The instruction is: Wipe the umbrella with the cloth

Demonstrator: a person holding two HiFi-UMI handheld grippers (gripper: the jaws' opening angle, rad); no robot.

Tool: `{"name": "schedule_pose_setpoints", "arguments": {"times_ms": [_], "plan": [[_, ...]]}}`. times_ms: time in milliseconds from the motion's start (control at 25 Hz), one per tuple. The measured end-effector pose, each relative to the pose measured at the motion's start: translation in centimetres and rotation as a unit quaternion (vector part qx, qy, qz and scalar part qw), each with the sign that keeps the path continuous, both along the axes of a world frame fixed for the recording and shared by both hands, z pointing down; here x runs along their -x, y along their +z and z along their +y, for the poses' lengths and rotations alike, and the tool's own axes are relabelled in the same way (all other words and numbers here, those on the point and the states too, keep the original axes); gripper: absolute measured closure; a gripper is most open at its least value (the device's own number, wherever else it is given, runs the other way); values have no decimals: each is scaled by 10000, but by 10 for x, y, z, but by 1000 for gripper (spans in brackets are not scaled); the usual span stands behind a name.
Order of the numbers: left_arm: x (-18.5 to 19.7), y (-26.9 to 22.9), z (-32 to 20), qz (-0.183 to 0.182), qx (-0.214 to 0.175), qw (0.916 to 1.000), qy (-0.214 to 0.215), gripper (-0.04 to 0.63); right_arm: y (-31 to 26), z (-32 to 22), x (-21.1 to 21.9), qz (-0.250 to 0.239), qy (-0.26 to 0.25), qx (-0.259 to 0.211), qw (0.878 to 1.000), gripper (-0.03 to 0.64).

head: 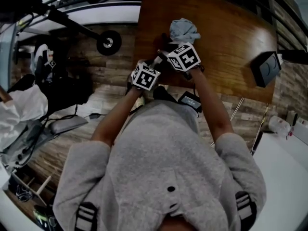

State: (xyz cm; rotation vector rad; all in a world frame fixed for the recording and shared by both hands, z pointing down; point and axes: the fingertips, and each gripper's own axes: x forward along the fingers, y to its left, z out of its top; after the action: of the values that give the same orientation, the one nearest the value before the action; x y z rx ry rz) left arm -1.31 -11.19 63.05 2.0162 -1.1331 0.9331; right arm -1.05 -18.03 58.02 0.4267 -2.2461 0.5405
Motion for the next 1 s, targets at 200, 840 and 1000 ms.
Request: {"name": "schedule_pose_setpoints", "arguments": {"times_ms": [200,840,1000], "plan": [[9,1,0,4,-13,10000,-26,462,-15,-40,-11,-117,559,-262,9980,514],[8,5,-3,152,83,9998,-111,460,-15,-165,-152,920,2562,-1396,9521,514],[8,6,-4,207,98,9996,-137,457,-5,-146,-151,775,2751,-1288,9496,514]]}}
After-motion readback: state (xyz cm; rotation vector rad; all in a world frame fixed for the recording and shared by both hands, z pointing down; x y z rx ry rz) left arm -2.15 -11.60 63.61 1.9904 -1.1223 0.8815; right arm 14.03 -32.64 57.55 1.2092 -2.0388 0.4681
